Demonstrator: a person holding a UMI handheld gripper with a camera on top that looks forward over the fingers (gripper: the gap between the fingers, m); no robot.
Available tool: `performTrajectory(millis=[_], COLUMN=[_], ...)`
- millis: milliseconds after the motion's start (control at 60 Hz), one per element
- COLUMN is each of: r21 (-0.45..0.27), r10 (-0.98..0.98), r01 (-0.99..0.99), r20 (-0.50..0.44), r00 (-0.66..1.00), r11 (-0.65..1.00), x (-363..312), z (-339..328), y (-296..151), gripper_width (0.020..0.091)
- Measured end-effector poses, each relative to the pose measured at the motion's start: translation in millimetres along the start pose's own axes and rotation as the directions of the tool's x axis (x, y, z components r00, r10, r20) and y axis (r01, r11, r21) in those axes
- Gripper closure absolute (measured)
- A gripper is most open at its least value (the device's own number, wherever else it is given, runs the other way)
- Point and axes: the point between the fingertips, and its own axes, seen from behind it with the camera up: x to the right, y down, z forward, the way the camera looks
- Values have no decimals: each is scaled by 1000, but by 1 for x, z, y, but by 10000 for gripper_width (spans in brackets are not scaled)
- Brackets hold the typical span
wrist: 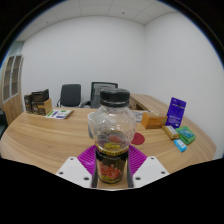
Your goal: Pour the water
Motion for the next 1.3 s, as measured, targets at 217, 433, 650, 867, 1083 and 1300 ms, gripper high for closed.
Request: performTrajectory(millis=[217, 433, 650, 867, 1083, 1300], r21=[24, -87, -247, -346, -341, -242], r10=[-182, -651, -914, -883, -788, -869], r01=[186, 671, 948, 912, 822, 907], r20=[-123, -359, -395, -327, -276, -283], r00=[976, 668, 89, -338, -551, -405], r11=[982, 736, 199, -220, -455, -344], x=[43, 111, 108, 91, 64, 62], z=[-4, 21, 83, 142, 178, 183], y=[-62, -148, -200, -201, -189, -184], gripper_width=[701, 704, 704, 707, 705, 705])
